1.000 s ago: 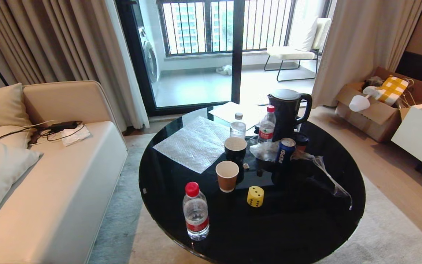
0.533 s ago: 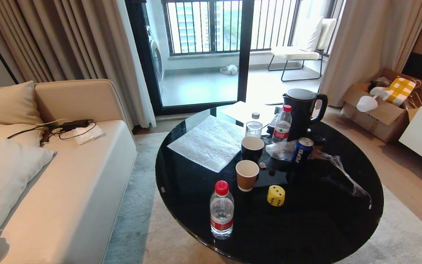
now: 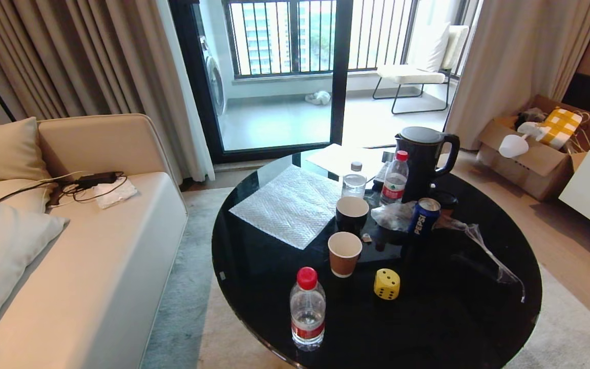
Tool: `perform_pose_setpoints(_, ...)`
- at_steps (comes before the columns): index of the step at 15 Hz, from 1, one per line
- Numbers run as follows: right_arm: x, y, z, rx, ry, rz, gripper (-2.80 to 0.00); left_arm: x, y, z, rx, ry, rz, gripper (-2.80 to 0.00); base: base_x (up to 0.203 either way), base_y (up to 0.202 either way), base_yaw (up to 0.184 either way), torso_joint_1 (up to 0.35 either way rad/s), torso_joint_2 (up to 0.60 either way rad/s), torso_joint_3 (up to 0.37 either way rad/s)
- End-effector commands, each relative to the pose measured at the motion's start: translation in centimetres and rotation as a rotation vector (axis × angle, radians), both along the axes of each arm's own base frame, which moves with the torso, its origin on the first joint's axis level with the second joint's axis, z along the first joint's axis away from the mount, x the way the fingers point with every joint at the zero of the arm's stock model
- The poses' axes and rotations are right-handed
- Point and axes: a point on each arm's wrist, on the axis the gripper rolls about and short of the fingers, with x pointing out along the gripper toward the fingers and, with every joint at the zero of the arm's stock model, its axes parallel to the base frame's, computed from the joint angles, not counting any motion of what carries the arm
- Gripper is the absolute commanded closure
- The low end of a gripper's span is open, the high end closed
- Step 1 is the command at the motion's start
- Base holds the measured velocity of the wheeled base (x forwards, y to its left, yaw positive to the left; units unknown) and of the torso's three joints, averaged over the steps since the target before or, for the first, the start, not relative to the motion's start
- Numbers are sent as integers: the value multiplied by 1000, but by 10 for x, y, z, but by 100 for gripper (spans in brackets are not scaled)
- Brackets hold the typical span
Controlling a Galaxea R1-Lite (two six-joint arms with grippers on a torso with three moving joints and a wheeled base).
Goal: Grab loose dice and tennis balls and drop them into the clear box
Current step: Pick up toys out of the box
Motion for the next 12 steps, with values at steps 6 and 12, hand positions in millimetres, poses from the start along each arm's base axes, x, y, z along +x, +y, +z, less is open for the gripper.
perform_pose_setpoints(6,0,0,0,0,3,1,0,0,0,0,-5,1,1,0,20,0,0,0,1,1)
perform_pose_setpoints(12,0,0,0,-1,3,-1,0,0,0,-1,-5,3,1,0,0,0,0,1,2,-47)
